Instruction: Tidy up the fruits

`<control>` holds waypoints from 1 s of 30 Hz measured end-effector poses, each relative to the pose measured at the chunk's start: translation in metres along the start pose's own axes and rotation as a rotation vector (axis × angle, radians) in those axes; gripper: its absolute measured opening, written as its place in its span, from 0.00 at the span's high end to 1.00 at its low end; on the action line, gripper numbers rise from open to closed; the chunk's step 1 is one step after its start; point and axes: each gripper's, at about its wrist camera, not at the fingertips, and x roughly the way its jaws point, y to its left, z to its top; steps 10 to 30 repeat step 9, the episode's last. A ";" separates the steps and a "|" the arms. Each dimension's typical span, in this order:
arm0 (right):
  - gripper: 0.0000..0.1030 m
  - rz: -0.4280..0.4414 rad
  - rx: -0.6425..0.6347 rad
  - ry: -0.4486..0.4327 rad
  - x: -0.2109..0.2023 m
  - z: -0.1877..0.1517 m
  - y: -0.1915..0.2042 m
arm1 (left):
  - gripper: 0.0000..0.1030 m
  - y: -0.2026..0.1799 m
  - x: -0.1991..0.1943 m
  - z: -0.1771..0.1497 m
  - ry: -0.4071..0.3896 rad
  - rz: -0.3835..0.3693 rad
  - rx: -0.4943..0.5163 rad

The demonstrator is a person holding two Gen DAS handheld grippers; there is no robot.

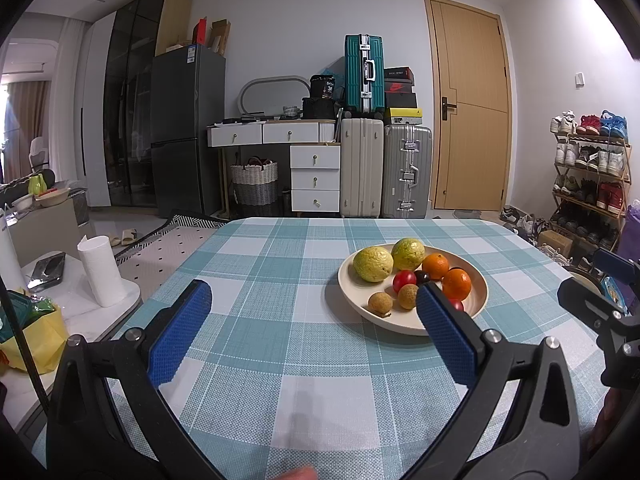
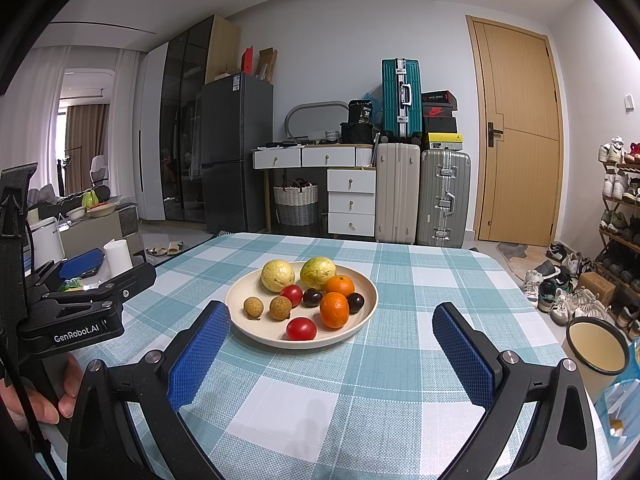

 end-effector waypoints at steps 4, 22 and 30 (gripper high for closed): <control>0.00 0.000 0.000 0.000 0.000 0.000 0.000 | 0.01 -0.001 0.000 0.000 0.000 -0.001 0.000; 0.00 0.000 0.000 0.000 0.000 0.000 0.000 | 0.01 0.000 0.000 0.000 0.001 -0.004 0.001; 0.00 0.000 0.000 0.000 0.000 0.000 0.000 | 0.01 0.000 0.000 0.000 0.001 -0.004 0.001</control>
